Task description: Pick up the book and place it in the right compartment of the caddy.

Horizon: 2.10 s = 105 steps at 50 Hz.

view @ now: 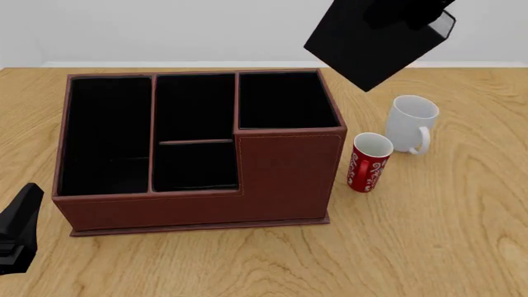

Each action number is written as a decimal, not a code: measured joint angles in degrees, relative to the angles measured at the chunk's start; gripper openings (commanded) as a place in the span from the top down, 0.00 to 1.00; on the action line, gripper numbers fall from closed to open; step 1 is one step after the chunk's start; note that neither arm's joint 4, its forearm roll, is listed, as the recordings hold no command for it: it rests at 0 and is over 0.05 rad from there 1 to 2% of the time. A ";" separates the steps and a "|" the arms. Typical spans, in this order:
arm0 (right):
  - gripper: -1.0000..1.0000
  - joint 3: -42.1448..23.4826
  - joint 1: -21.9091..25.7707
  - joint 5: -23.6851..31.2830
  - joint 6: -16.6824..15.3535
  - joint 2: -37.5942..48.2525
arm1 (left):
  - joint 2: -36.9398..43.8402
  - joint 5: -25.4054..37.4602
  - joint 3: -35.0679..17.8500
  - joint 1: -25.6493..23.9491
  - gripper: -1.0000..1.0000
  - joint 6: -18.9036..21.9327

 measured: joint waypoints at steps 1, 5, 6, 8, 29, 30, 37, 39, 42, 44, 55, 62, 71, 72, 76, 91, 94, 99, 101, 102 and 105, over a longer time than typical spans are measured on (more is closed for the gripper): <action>1.00 -0.13 0.27 0.00 0.05 0.15 | 0.00 0.00 0.00 0.00 0.00 0.00; 1.00 -0.51 1.29 0.00 0.13 0.64 | 0.00 0.00 0.00 0.00 0.00 0.00; 1.00 -0.61 1.53 0.00 0.17 0.77 | 0.00 0.00 0.00 0.00 0.00 0.00; 1.00 -0.77 2.01 0.00 0.25 1.01 | 0.00 0.00 0.00 0.00 0.00 0.00; 1.00 -2.21 6.84 0.00 2.22 3.52 | 0.00 0.00 0.00 0.00 0.00 0.00; 1.00 -2.23 7.02 0.00 2.33 3.63 | 0.00 0.00 0.00 0.00 0.00 0.00; 1.00 -2.43 8.03 0.00 3.16 4.42 | 0.00 0.00 0.00 0.00 0.00 0.00; 1.00 -2.47 8.26 0.00 3.43 4.61 | 0.00 0.00 0.00 0.00 0.00 0.00; 1.00 -2.54 8.62 0.00 3.88 4.84 | 0.00 0.00 0.00 0.00 0.00 0.00; 1.00 -2.57 8.79 0.00 4.17 4.98 | 0.00 0.00 0.00 0.00 0.00 0.00; 1.00 -2.51 9.44 0.00 5.63 5.62 | 0.00 0.00 0.00 0.00 0.00 0.00; 1.00 -2.65 9.95 0.00 6.39 6.14 | 0.00 0.00 0.00 0.00 0.00 0.00; 1.00 -2.84 10.43 0.00 7.25 7.01 | 0.00 0.00 0.00 0.00 0.00 0.00; 1.00 -2.84 10.47 0.00 7.35 7.10 | 0.00 0.00 0.00 0.00 0.00 0.00; 1.00 -2.90 10.64 0.00 7.76 7.44 | 0.00 0.00 0.00 0.00 0.00 0.00; 1.00 -2.75 11.09 0.00 8.83 8.66 | 0.00 0.00 0.00 0.00 0.00 0.00; 1.00 -2.74 11.15 0.00 8.98 8.90 | 0.00 0.00 0.00 0.00 0.00 0.00; 1.00 -2.78 11.18 0.00 9.22 9.31 | 0.00 0.00 0.00 0.00 0.00 0.00; 1.00 -2.82 11.19 0.00 9.33 9.49 | 0.00 0.00 0.00 0.00 0.00 0.00; 1.00 -2.84 11.18 0.00 9.34 9.58 | 0.00 0.00 0.00 0.00 0.00 0.00; 1.00 -2.90 11.14 0.00 9.46 9.87 | 0.00 0.00 0.00 0.00 0.00 0.00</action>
